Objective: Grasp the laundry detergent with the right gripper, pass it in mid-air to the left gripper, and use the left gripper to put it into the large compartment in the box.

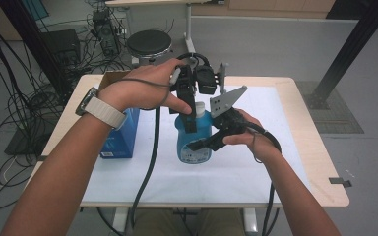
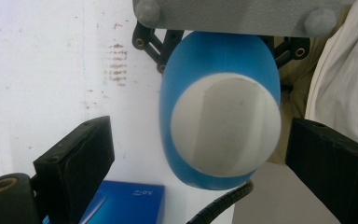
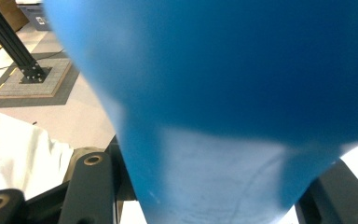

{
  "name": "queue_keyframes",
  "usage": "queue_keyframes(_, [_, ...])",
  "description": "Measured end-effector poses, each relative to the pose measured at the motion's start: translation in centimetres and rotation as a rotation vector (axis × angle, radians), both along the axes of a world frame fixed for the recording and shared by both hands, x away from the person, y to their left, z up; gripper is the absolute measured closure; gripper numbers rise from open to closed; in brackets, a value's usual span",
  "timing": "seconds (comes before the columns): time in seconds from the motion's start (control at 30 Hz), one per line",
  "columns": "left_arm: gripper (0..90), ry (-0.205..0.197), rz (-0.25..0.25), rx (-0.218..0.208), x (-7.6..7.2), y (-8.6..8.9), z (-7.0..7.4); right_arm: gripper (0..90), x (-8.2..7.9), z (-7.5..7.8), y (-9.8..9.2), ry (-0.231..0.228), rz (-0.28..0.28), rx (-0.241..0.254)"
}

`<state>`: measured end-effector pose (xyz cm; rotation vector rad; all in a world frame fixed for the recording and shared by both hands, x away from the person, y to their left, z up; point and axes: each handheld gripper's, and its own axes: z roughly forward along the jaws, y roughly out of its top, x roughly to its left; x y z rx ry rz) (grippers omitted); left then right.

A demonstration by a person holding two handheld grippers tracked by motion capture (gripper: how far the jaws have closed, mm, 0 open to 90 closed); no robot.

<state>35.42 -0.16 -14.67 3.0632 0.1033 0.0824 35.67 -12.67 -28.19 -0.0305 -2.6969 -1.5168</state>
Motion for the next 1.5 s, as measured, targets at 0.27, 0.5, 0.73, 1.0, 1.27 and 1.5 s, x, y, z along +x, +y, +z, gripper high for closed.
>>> queue_keyframes(0.27, [8.4,0.001,0.003,-0.002,0.0,0.1,-0.1,43.7,0.0,0.0,0.0,0.000,-0.002,-0.002])
queue_keyframes(0.5, [8.3,0.004,0.001,-0.003,0.0,0.1,-0.1,43.8,0.0,-0.1,0.0,0.003,0.000,-0.004])
queue_keyframes(0.73, [8.3,0.003,0.004,-0.011,0.0,0.1,-0.2,43.7,-0.1,0.0,0.2,-0.003,0.002,-0.002])
queue_keyframes(1.0, [8.2,0.006,0.000,-0.015,0.0,0.0,-0.2,43.7,-0.1,0.0,0.3,0.003,0.003,-0.007])
queue_keyframes(1.27, [8.3,0.013,-0.003,-0.012,0.0,-0.2,-0.6,43.7,-0.1,0.0,0.5,0.003,0.009,-0.008])
queue_keyframes(1.5, [9.0,0.024,-0.004,-0.013,0.2,-0.3,-1.1,43.8,-0.1,0.1,0.5,0.002,0.012,-0.009])
